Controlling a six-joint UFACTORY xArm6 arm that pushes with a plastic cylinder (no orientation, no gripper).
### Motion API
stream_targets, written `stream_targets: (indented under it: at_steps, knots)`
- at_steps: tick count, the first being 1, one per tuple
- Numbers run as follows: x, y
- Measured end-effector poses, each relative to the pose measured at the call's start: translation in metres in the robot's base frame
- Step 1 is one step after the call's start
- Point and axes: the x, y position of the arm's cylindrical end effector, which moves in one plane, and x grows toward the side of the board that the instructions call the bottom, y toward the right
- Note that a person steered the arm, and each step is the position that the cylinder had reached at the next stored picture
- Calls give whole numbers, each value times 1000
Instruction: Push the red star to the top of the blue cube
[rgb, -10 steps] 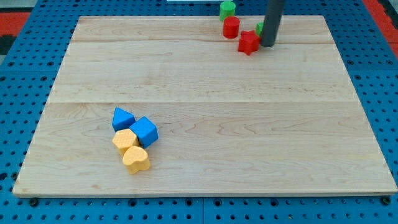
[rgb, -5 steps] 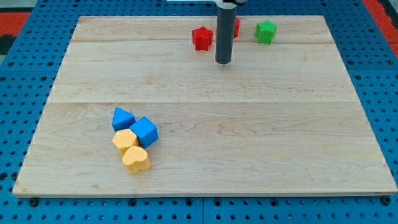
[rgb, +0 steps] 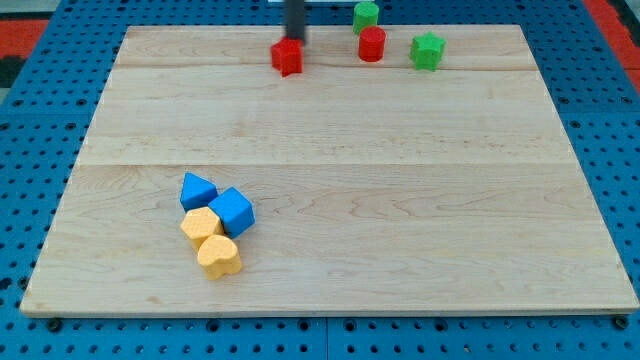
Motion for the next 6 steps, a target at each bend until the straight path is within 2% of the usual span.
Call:
stream_targets:
  at_steps: [1, 2, 3, 4, 5, 6]
  knots:
    - [91, -35]
    - [91, -29]
    - [57, -107]
    - [16, -67]
    - [27, 25]
    - [103, 11]
